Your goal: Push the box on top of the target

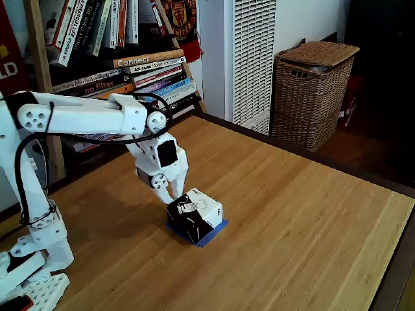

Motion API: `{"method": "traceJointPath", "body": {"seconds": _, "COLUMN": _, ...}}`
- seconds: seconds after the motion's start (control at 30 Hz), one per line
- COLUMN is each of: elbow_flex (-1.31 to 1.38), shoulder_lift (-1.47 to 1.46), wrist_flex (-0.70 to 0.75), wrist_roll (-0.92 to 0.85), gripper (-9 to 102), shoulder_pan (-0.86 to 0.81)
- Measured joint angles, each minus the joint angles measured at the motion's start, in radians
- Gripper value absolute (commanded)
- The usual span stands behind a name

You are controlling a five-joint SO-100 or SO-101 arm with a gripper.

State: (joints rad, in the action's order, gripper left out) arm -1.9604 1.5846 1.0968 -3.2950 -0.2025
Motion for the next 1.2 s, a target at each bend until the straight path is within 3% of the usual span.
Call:
{"method": "traceJointPath", "body": {"seconds": 0.27, "elbow_flex": 0.002, "shoulder_lift": 0.000, "wrist_flex": 0.006, "wrist_roll": 0.005, "gripper": 0, "shoulder_pan": -0.006}}
{"method": "traceJointPath", "body": {"seconds": 0.4, "elbow_flex": -0.041, "shoulder_lift": 0.002, "wrist_flex": 0.006, "wrist_roll": 0.091, "gripper": 0, "shoulder_pan": 0.037}}
{"method": "traceJointPath", "body": {"seconds": 0.67, "elbow_flex": -0.063, "shoulder_lift": 0.086, "wrist_flex": -0.094, "wrist_roll": 0.543, "gripper": 0, "shoulder_pan": 0.212}}
{"method": "traceJointPath", "body": {"seconds": 1.0, "elbow_flex": -0.063, "shoulder_lift": 0.267, "wrist_flex": -0.137, "wrist_roll": 1.192, "gripper": 0, "shoulder_pan": 0.285}}
{"method": "traceJointPath", "body": {"seconds": 1.2, "elbow_flex": -0.138, "shoulder_lift": 0.425, "wrist_flex": -0.141, "wrist_roll": 1.290, "gripper": 0, "shoulder_pan": 0.253}}
